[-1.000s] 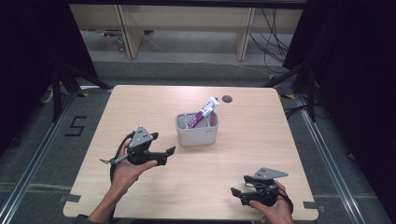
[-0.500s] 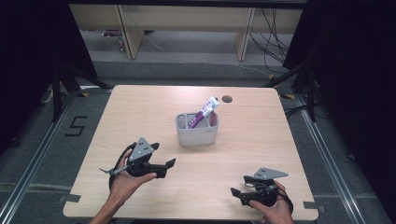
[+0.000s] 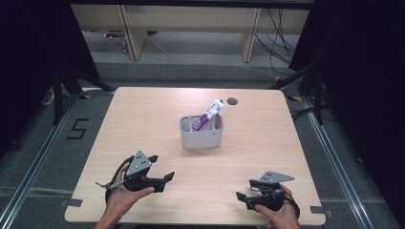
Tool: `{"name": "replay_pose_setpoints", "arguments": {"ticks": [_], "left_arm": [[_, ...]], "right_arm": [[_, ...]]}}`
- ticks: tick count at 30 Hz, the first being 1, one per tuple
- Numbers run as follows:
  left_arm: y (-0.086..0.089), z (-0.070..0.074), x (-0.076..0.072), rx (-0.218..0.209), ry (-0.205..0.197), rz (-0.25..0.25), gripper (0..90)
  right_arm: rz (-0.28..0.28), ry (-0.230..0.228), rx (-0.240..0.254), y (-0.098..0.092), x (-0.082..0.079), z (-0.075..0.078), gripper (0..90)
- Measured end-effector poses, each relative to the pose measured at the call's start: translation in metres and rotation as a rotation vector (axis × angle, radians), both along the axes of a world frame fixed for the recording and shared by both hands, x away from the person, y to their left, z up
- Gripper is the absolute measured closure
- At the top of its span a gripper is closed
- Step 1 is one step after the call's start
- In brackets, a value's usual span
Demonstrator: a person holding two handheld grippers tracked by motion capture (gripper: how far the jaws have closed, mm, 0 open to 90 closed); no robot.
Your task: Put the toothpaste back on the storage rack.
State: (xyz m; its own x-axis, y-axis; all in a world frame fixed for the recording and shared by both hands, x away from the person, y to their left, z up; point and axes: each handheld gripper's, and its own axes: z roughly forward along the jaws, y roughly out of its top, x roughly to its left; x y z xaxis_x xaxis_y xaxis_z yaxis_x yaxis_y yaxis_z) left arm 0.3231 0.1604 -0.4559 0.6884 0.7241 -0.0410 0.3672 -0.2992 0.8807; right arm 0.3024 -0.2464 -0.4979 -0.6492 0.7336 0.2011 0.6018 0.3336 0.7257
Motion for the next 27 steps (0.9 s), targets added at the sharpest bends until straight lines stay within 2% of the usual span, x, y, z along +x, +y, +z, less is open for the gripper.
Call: {"name": "replay_pose_setpoints", "arguments": {"ticks": [2, 4, 5, 8, 9, 10, 18, 20, 24, 27], "left_arm": [[0.001, -0.002, -0.003, 0.003, 0.007, 0.002, 16.7], [0.003, -0.004, -0.005, 0.008, 0.009, -0.002, 16.7], [0.003, -0.005, -0.006, 0.008, 0.011, -0.002, 16.7], [0.006, -0.010, -0.009, 0.016, 0.014, -0.009, 16.7], [0.006, -0.012, -0.010, 0.007, 0.019, -0.007, 16.7], [0.007, -0.013, -0.012, 0.025, 0.026, -0.004, 16.7], [0.012, -0.022, -0.018, 0.058, 0.042, -0.009, 16.7], [0.013, -0.024, -0.020, 0.047, 0.049, -0.007, 16.7], [0.014, -0.027, -0.024, 0.052, 0.059, -0.011, 16.7], [0.015, -0.029, -0.027, 0.062, 0.070, -0.020, 16.7]], "right_arm": [[-0.001, -0.006, 0.000, 0.000, 0.000, 0.000, 25.9], [-0.009, 0.024, 0.011, 0.001, -0.001, 0.000, 25.9], [-0.009, 0.025, 0.011, 0.001, -0.001, 0.000, 25.9], [-0.005, 0.001, 0.001, 0.001, -0.001, 0.000, 25.9], [-0.005, 0.001, -0.003, 0.000, -0.001, 0.000, 25.9], [-0.005, 0.001, -0.002, 0.000, -0.001, 0.000, 25.9], [-0.004, -0.002, -0.004, 0.001, -0.001, 0.000, 25.9], [-0.005, -0.001, -0.004, 0.001, -0.001, 0.000, 25.9], [-0.004, -0.001, -0.005, 0.001, -0.001, 0.000, 25.9], [-0.004, 0.024, 0.022, 0.003, -0.001, -0.001, 25.9]]}}
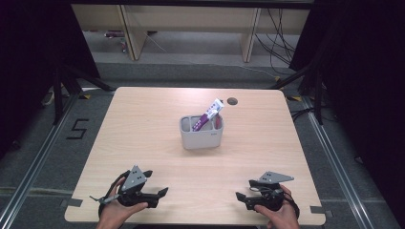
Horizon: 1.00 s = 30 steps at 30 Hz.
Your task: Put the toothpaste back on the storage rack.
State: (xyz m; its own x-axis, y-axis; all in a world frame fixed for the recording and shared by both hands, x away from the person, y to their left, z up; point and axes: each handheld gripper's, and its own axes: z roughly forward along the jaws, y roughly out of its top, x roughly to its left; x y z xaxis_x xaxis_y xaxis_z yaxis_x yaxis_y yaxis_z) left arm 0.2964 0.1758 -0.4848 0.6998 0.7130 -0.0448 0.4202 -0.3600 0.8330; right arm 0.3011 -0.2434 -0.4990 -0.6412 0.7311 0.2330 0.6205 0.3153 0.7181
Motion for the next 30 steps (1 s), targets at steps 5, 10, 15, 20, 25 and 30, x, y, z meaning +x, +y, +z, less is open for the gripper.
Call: {"name": "replay_pose_setpoints", "arguments": {"ticks": [5, 10, 15, 20, 25, 30], "left_arm": [[-0.001, -0.003, -0.007, 0.015, 0.013, -0.019, 16.7], [-0.002, -0.005, -0.012, 0.027, 0.007, -0.029, 16.7], [-0.005, -0.007, -0.018, 0.016, 0.021, -0.026, 16.7], [-0.006, -0.008, -0.022, 0.026, 0.021, -0.042, 16.7], [-0.008, -0.012, -0.026, 0.043, 0.030, -0.052, 16.7], [-0.013, -0.019, -0.030, 0.045, 0.040, -0.056, 16.7]], "right_arm": [[0.001, -0.002, -0.001, 0.000, 0.000, 0.000, 25.9], [0.021, -0.027, -0.018, -0.001, 0.002, 0.000, 25.9], [0.023, -0.027, -0.019, -0.001, 0.002, 0.000, 25.9], [0.025, -0.030, -0.018, -0.001, 0.002, 0.000, 25.9], [0.013, -0.019, -0.017, 0.000, 0.001, 0.000, 25.9], [0.012, -0.018, -0.020, 0.000, 0.000, 0.001, 25.9]]}}
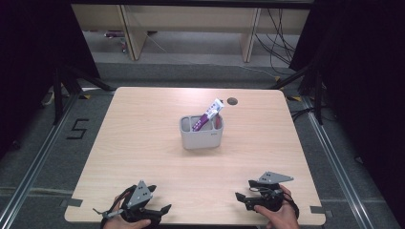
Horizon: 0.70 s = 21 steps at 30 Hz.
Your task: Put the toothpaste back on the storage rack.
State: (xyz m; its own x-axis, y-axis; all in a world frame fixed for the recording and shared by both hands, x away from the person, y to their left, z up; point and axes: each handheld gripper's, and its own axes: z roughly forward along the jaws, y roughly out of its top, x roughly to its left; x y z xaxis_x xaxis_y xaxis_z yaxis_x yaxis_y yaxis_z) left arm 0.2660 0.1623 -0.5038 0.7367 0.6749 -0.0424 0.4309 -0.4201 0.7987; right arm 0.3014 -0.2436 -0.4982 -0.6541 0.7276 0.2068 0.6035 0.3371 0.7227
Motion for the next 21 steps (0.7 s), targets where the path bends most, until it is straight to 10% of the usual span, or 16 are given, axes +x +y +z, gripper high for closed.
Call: {"name": "replay_pose_setpoints", "arguments": {"ticks": [21], "left_arm": [[-0.0076, -0.0042, -0.0032, 0.061, -0.009, -0.033, 16.4]], "right_arm": [[0.025, -0.011, -0.013, 0.0023, -0.0016, 0.0019, 25.9]]}}
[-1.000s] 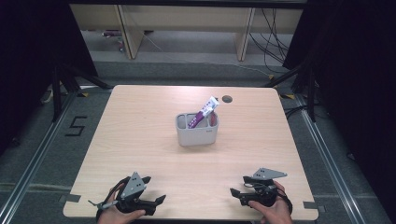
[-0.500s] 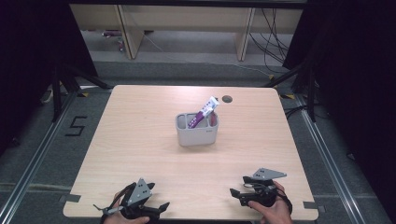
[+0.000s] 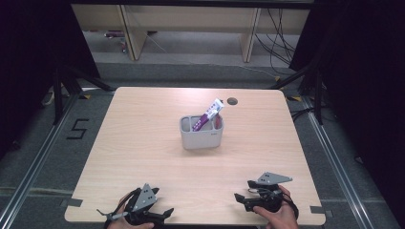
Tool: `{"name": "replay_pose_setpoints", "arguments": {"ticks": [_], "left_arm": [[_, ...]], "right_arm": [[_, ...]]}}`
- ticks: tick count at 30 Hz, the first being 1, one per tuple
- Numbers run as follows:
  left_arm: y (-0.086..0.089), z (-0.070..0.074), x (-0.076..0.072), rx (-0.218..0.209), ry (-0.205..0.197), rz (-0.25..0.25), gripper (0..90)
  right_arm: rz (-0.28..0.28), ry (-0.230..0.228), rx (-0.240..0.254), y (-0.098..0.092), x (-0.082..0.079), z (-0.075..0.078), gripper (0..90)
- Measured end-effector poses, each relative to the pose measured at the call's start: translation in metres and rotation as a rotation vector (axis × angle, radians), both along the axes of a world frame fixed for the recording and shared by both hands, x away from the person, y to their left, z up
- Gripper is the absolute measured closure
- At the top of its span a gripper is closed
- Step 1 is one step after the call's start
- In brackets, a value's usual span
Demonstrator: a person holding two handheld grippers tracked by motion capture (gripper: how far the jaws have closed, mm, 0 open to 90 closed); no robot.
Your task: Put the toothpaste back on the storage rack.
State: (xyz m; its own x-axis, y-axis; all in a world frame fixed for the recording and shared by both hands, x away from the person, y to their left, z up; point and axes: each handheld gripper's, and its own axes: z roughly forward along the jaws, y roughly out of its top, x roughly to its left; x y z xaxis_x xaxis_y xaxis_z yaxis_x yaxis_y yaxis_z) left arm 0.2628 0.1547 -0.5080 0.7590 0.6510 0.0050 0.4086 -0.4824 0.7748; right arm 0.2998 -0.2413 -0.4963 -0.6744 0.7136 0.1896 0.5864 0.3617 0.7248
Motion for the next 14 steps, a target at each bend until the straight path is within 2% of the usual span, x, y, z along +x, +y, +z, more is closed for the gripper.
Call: {"name": "replay_pose_setpoints", "arguments": {"ticks": [4, 6, 7, 13, 14], "left_arm": [[0.0005, 0.0000, 0.0005, -0.002, 0.002, 0.003, 16.4], [0.0021, 0.0002, 0.0014, 0.018, -0.002, 0.000, 16.4], [0.0012, -0.0004, 0.0011, 0.000, 0.001, 0.005, 16.4], [0.0020, -0.0006, 0.0026, -0.016, 0.009, 0.012, 16.4], [0.0019, -0.0008, 0.0028, -0.019, 0.009, 0.018, 16.4]], "right_arm": [[-0.002, 0.001, 0.001, 0.0005, -0.0003, -0.0002, 25.9], [-0.011, -0.006, 0.000, 0.0008, -0.0006, -0.0003, 25.9], [-0.010, -0.007, -0.001, 0.0007, -0.0005, -0.0003, 25.9], [0.000, -0.004, 0.003, 0.0004, -0.0001, 0.0001, 25.9], [-0.005, 0.020, 0.017, 0.0016, -0.0011, 0.0004, 25.9]]}}
